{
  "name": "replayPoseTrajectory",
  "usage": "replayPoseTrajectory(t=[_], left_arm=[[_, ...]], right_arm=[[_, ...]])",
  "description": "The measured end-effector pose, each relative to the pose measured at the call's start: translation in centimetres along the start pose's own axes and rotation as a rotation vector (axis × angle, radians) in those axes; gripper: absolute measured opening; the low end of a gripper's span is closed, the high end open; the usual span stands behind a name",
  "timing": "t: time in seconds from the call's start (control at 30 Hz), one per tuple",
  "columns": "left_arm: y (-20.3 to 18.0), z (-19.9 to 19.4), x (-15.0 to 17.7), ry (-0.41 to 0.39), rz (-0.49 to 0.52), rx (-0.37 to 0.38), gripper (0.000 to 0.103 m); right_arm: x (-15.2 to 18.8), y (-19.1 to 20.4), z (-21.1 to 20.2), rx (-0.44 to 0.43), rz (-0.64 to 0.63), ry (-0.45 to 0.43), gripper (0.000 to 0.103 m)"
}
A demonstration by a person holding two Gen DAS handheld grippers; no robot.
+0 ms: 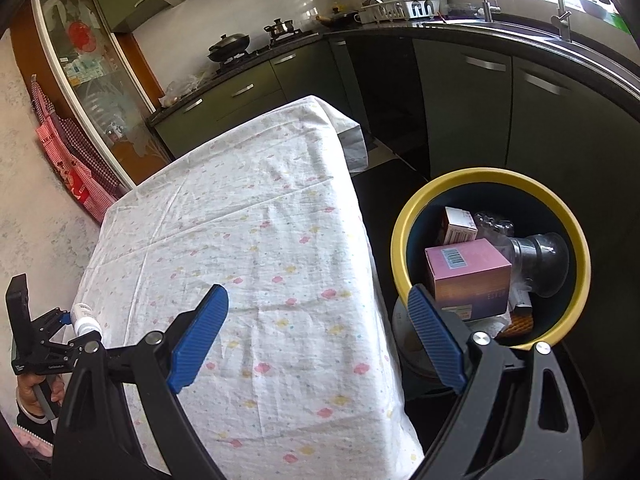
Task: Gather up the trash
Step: 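Grasp the white pill bottle across its body with the left tool, then carry the white bottle over the bin and open the left tool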
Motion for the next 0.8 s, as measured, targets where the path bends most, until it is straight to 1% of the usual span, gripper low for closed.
replayPoseTrajectory(t=[0.07, 0.2, 0.37, 0.43, 0.5, 0.6, 0.8], left_arm=[[-0.3, -0.7, -0.3, -0.014, 0.010, -0.002, 0.083], [-1.2, -2.3, -1.5, -0.048, 0.026, 0.024, 0.083], [-3.8, -3.5, -4.5, -0.086, 0.070, 0.092, 0.083], [-5.4, -3.8, -6.1, -0.107, 0.107, 0.109, 0.083], [-7.3, -4.0, -7.8, -0.124, 0.150, 0.136, 0.083], [-10.7, -4.2, -10.7, -0.150, 0.209, 0.198, 0.083], [-19.3, -3.5, -17.1, -0.198, 0.336, 0.317, 0.083]], right_arm=[[-0.1, 0.1, -0.2, 0.001, -0.002, -0.005, 0.087], [0.0, 0.1, -0.6, 0.005, -0.003, -0.012, 0.087], [-0.1, -0.3, -1.5, 0.037, -0.010, -0.027, 0.087], [-0.2, -0.9, -2.2, 0.066, -0.010, -0.040, 0.087], [-0.1, -1.7, -3.0, 0.114, -0.009, -0.056, 0.087], [0.1, -3.5, -4.3, 0.180, 0.008, -0.074, 0.087], [1.1, -8.3, -6.7, 0.257, 0.080, -0.106, 0.087]])
Point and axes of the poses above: each gripper's, at about its wrist camera, not at the fingertips, and z roughly the way its jaws point, y to its left, x to its underside, the point moved 2 cm from there along z, roughly the way its jaws point, and after that the axes turned 8 degrees about -x, right-handed, at the moved point
